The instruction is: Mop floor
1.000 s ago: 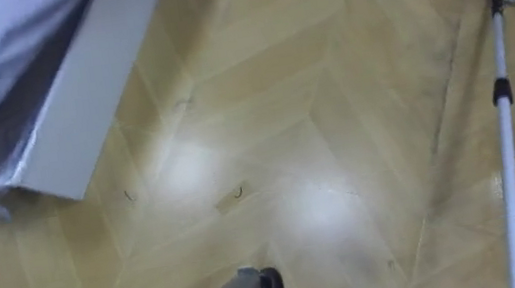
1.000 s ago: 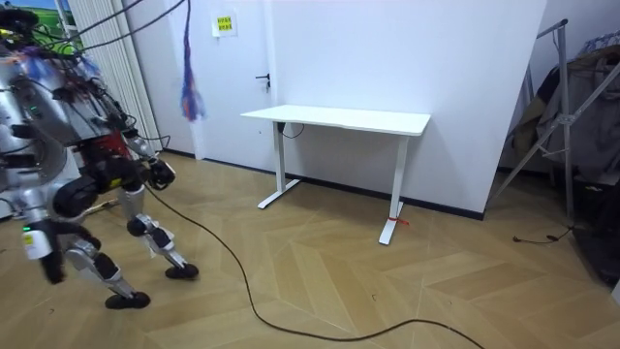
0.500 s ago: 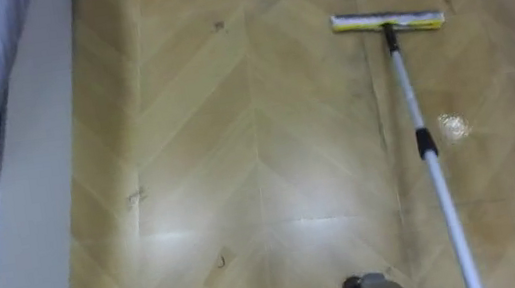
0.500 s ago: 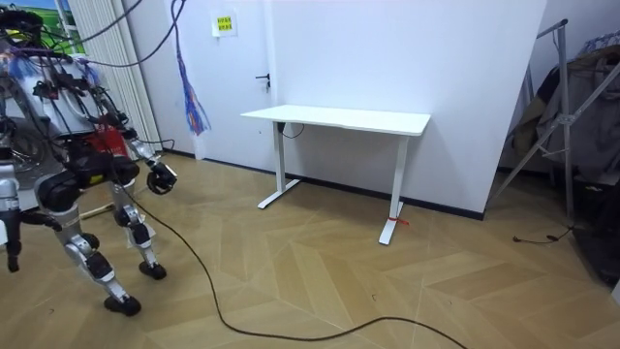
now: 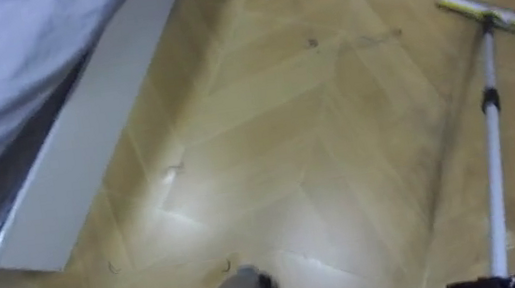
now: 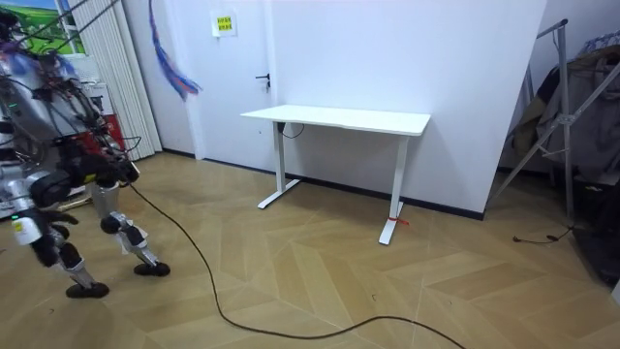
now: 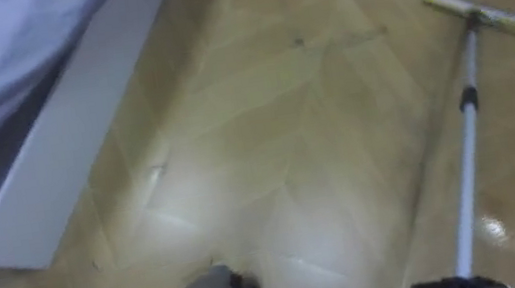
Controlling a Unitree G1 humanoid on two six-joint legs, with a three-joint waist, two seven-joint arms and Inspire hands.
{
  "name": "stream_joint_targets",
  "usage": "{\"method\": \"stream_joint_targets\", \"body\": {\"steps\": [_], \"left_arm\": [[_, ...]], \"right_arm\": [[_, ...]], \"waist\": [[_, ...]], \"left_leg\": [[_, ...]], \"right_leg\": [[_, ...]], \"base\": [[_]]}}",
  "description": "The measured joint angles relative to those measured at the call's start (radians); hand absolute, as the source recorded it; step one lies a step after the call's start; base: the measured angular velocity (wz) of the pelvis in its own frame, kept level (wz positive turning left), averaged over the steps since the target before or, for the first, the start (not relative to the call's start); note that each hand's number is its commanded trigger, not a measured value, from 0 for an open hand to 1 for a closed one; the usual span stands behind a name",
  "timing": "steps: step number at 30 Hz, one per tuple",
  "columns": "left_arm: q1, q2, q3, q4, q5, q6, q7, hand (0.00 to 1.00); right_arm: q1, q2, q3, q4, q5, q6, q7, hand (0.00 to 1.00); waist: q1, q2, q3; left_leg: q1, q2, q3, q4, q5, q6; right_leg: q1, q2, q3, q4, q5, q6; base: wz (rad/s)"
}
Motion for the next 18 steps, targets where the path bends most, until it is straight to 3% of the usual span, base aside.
{"method": "stream_joint_targets", "body": {"steps": [1,3,4,5,6,7,9,11,12,13,15,17,18], "left_arm": [[-0.013,-0.004,0.012,0.009,0.0,-0.005,0.002,0.0],[-0.051,-0.013,0.014,0.009,0.0,-0.027,0.017,0.0],[-0.06,-0.013,0.014,0.008,0.0,-0.036,0.026,0.0],[-0.076,-0.014,0.014,0.008,0.0,-0.047,0.045,0.0],[-0.087,-0.015,0.011,0.008,0.0,-0.051,0.064,0.0],[-0.095,-0.018,0.011,0.008,0.0,-0.051,0.072,0.0],[-0.101,-0.026,0.007,0.009,0.002,-0.055,0.091,0.0],[-0.1,-0.028,0.007,0.01,0.001,-0.051,0.101,0.0],[-0.101,-0.026,0.009,0.011,0.0,-0.044,0.117,0.0],[-0.107,-0.027,0.007,0.011,0.0,-0.04,0.131,0.0],[-0.123,-0.029,0.006,0.01,-0.002,-0.04,0.134,0.0],[-0.138,-0.027,0.005,0.011,-0.025,-0.039,0.133,0.0],[-0.141,-0.028,0.007,0.01,-0.033,-0.039,0.132,0.0]], "right_arm": [[0.015,0.001,0.009,0.008,0.0,0.0,0.0,1.0],[0.073,0.01,0.04,0.034,-0.009,-0.001,-0.018,1.0],[0.085,0.018,0.04,0.035,-0.018,0.001,-0.028,1.0],[0.097,0.036,0.04,0.035,-0.052,0.005,-0.045,1.0],[0.103,0.055,0.041,0.035,-0.079,0.007,-0.06,1.0],[0.103,0.064,0.041,0.035,-0.089,0.01,-0.07,1.0],[0.078,0.088,0.042,0.024,-0.139,0.03,-0.106,1.0],[0.055,0.096,0.048,-0.013,-0.152,0.058,-0.132,1.0],[0.041,0.105,0.047,-0.028,-0.147,0.067,-0.149,1.0],[0.036,0.114,0.048,-0.043,-0.141,0.073,-0.167,1.0],[0.024,0.128,0.045,-0.05,-0.114,0.082,-0.18,1.0],[-0.016,0.138,0.033,-0.035,-0.084,0.083,-0.182,1.0],[-0.058,0.138,0.026,-0.023,-0.075,0.082,-0.168,1.0]], "waist": [[0.001,0.0,0.0003],[-0.017,0.014,-0.0068],[-0.028,0.014,-0.0072],[-0.048,0.019,-0.0072],[-0.065,0.03,-0.0052],[-0.067,0.038,-0.0004],[-0.066,0.062,0.009],[-0.064,0.077,0.0066],[-0.065,0.078,0.0056],[-0.067,0.083,0.0054],[-0.068,0.083,0.006],[-0.068,0.079,0.0067],[-0.053,0.063,0.014]], "left_leg": [[0.014,0.001,0.019,0.007,-0.012,0.018],[0.063,-0.007,0.047,0.025,-0.064,0.042],[0.075,-0.019,0.04,0.021,-0.069,0.042],[0.098,-0.035,0.015,0.009,-0.079,0.038],[0.124,-0.046,-0.025,-0.006,-0.091,0.028],[0.135,-0.048,-0.051,-0.01,-0.095,0.023],[0.176,-0.046,-0.114,-0.058,-0.096,0.006],[0.207,-0.043,-0.154,-0.107,-0.085,-0.01],[0.224,-0.043,-0.178,-0.134,-0.078,-0.021],[0.232,-0.041,-0.198,-0.144,-0.077,-0.033],[0.244,-0.03,-0.196,-0.155,-0.068,-0.051],[0.269,-0.019,-0.19,-0.172,-0.063,-0.057],[0.29,-0.011,-0.185,-0.185,-0.059,-0.065]], "right_leg": [[-0.003,-0.012,0.0,0.024,0.004,0.013],[-0.001,-0.053,-0.021,0.091,0.041,0.082],[0.0,-0.06,-0.027,0.105,0.053,0.091],[-0.003,-0.069,-0.028,0.134,0.091,0.096],[-0.019,-0.063,-0.02,0.169,0.145,0.096],[-0.032,-0.054,-0.014,0.184,0.159,0.092],[-0.112,-0.04,-0.013,0.136,0.141,0.078],[-0.132,-0.032,-0.021,-0.046,0.147,0.071],[-0.116,-0.029,-0.02,-0.196,0.183,0.069],[-0.087,-0.026,-0.047,-0.247,0.287,0.059],[-0.047,-0.03,-0.1,-0.275,0.291,0.035],[-0.021,-0.027,-0.129,-0.282,0.284,0.024],[-0.008,-0.029,-0.148,-0.282,0.284,0.021]], "base": [[-0.48],[-0.51],[-0.41],[-0.48],[-0.62],[-0.97],[-1.34],[-1.03],[-0.47],[-0.2],[0.38],[0.56],[0.34]]}}
